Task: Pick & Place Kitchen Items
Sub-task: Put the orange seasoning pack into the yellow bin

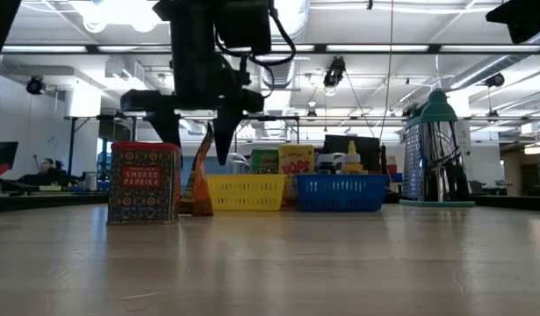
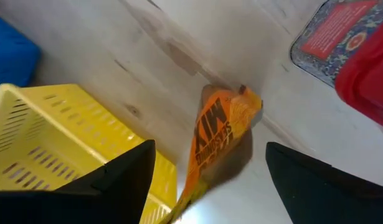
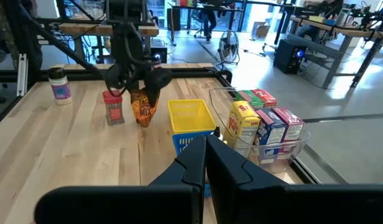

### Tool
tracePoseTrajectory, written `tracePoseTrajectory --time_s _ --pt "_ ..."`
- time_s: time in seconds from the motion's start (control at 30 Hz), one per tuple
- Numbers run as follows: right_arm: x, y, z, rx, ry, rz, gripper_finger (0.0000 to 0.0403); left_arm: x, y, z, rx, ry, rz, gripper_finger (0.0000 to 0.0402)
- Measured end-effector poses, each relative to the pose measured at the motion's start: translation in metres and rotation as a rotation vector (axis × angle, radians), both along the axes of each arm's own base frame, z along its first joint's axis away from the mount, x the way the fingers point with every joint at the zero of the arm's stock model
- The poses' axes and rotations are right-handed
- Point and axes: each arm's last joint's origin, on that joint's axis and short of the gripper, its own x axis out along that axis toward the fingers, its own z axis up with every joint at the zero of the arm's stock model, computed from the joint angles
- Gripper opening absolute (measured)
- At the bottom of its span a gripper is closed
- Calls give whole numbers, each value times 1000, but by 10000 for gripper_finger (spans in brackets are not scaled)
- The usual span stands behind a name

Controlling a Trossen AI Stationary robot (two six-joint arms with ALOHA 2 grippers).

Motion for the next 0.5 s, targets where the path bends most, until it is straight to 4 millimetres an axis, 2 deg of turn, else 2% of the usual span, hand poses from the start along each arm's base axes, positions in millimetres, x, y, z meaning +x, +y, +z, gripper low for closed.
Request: tracePoseTrajectory --time_s 0.33,0.5 --pt "0 0 0 0 0 0 8 1 2 -3 87 16 7 227" --pt "0 0 0 0 0 1 8 0 2 -2 57 15 -1 177"
